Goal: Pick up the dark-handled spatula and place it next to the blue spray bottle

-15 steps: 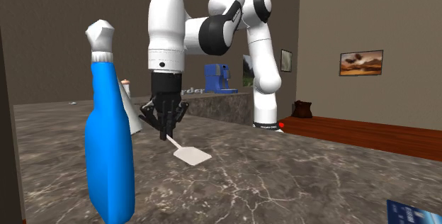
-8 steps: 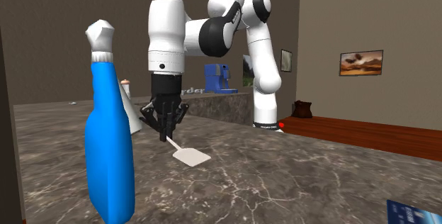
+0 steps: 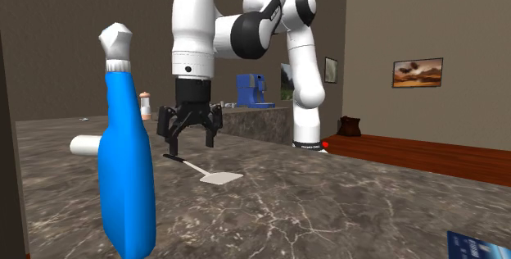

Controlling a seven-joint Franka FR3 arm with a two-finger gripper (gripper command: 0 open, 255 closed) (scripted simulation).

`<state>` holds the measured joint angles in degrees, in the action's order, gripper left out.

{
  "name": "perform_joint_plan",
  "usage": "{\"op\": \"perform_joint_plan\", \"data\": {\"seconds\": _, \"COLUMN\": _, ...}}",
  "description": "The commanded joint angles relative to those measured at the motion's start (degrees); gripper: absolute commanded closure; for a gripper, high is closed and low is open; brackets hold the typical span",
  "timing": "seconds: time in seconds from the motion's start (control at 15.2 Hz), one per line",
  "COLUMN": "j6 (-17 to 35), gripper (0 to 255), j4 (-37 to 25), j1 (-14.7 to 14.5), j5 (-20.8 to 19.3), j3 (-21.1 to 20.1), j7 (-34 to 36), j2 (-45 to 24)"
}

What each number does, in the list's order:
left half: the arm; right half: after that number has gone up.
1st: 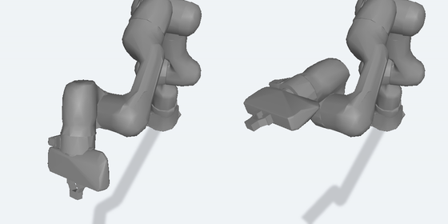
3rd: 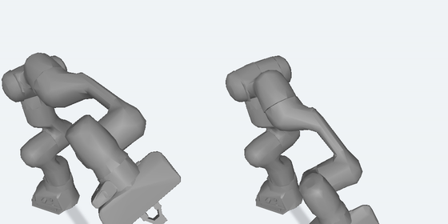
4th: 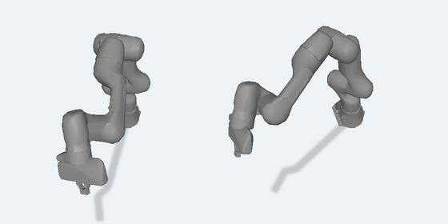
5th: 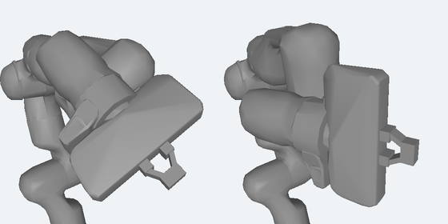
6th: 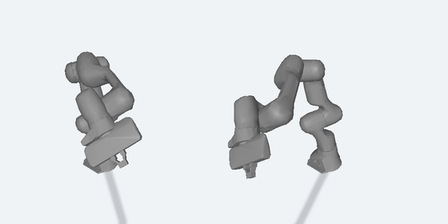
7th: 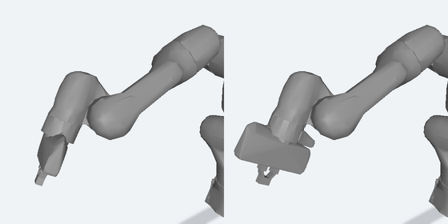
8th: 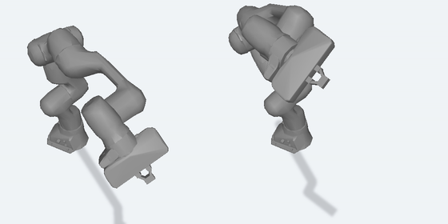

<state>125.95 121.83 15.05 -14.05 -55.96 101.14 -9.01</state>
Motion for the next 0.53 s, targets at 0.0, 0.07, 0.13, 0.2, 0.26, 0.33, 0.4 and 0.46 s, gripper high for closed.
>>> {"op": "perform_joint_plan", "data": {"seconds": 0.0, "j6": -2.80, "gripper": 0, "j4": -1.52, "j1": 1.05, "j5": 3.10, "j3": -0.99, "j7": -2.22, "j2": 2.62}}
{"op": "perform_joint_plan", "data": {"seconds": 0.07, "j6": -4.09, "gripper": 0, "j4": -2.27, "j1": 1.38, "j5": 4.37, "j3": -1.28, "j7": -3.10, "j2": 3.77}}
{"op": "perform_joint_plan", "data": {"seconds": 0.13, "j6": -4.09, "gripper": 0, "j4": -2.27, "j1": 1.32, "j5": 4.38, "j3": -1.21, "j7": -3.11, "j2": 3.78}}
{"op": "perform_joint_plan", "data": {"seconds": 0.2, "j6": -4.09, "gripper": 0, "j4": -2.27, "j1": 1.30, "j5": 4.39, "j3": -1.19, "j7": -3.12, "j2": 3.78}}
{"op": "perform_joint_plan", "data": {"seconds": 0.26, "j6": -4.08, "gripper": 0, "j4": -2.27, "j1": 1.30, "j5": 4.39, "j3": -1.19, "j7": -3.12, "j2": 3.78}}
{"op": "perform_joint_plan", "data": {"seconds": 0.33, "j6": -4.09, "gripper": 0, "j4": -2.27, "j1": 1.30, "j5": 4.39, "j3": -1.19, "j7": -3.12, "j2": 3.78}}
{"op": "perform_joint_plan", "data": {"seconds": 0.4, "j6": -4.09, "gripper": 0, "j4": -2.27, "j1": 1.30, "j5": 4.39, "j3": -1.19, "j7": -3.12, "j2": 3.78}}
{"op": "perform_joint_plan", "data": {"seconds": 0.46, "j6": -4.09, "gripper": 0, "j4": -2.27, "j1": 1.30, "j5": 4.39, "j3": -1.19, "j7": -3.12, "j2": 3.78}}
